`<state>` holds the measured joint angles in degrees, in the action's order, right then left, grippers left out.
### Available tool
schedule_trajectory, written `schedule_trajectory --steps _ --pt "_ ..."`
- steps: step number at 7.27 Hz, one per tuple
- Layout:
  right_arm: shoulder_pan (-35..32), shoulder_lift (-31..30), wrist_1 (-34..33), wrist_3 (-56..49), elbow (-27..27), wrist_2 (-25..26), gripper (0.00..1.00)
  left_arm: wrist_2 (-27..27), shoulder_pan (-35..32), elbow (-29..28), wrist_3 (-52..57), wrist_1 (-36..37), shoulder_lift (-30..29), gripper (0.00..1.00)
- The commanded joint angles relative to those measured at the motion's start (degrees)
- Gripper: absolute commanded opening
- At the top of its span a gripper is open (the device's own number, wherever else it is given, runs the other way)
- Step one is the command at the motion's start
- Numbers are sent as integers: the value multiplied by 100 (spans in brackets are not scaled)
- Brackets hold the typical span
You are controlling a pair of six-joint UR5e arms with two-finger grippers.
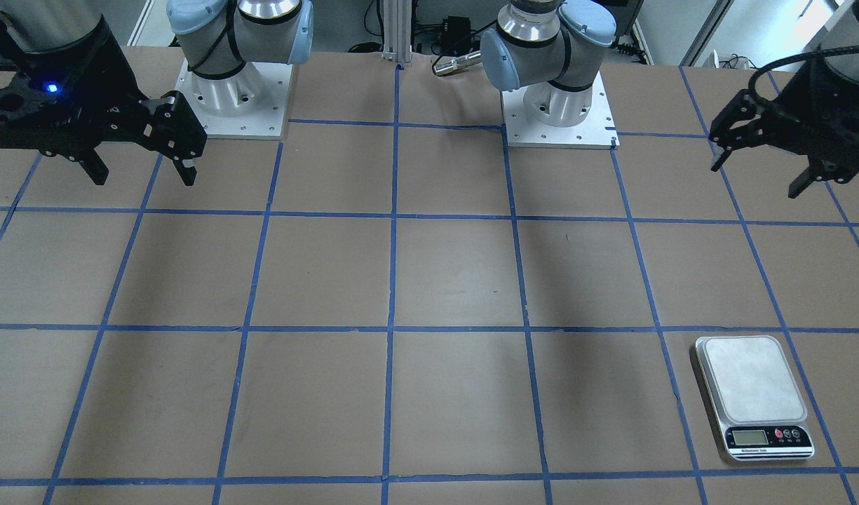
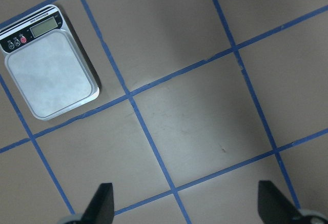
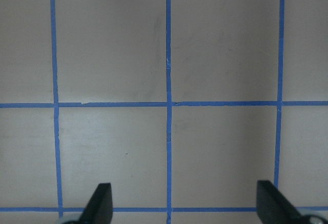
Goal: Weigh mango
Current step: 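Move the left gripper toward the red-yellow mango beside the scale, then lower the left gripper around the mango and close on it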
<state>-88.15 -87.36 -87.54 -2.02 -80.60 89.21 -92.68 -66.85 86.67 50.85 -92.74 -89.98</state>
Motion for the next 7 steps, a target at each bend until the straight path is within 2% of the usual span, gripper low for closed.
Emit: schedule_trajectory --steps 1,3,7 --pt "0 0 0 0 0 0 100 -22 758 -9 1309 701 -588 100" --pt "0 -9 0 0 0 0 100 -13 1198 -123 2641 1361 -1185 100" --pt "9 -9 0 0 0 0 100 39 1516 -1579 3850 1443 -2662 100"
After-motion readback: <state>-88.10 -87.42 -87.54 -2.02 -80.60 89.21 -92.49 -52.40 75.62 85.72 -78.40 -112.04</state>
